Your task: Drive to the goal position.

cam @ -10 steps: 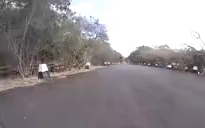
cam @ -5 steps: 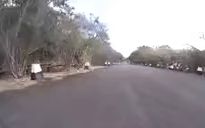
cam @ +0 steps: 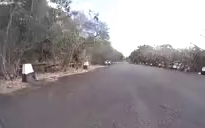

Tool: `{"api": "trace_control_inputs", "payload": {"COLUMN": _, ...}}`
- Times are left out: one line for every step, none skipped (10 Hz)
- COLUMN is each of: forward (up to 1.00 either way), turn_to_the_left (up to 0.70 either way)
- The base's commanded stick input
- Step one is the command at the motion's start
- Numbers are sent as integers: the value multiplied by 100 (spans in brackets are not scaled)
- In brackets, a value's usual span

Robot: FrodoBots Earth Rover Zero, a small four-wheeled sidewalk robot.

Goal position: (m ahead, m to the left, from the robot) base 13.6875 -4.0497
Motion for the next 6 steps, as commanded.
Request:
{"api": "trace_control_inputs", "payload": {"forward": 67, "turn_to_the_left": 0}}
{"api": "trace_control_inputs", "payload": {"forward": 67, "turn_to_the_left": 0}}
{"api": "trace_control_inputs", "payload": {"forward": 67, "turn_to_the_left": 0}}
{"api": "trace_control_inputs", "payload": {"forward": 67, "turn_to_the_left": 0}}
{"api": "trace_control_inputs", "payload": {"forward": 67, "turn_to_the_left": 0}}
{"api": "trace_control_inputs", "payload": {"forward": 67, "turn_to_the_left": 0}}
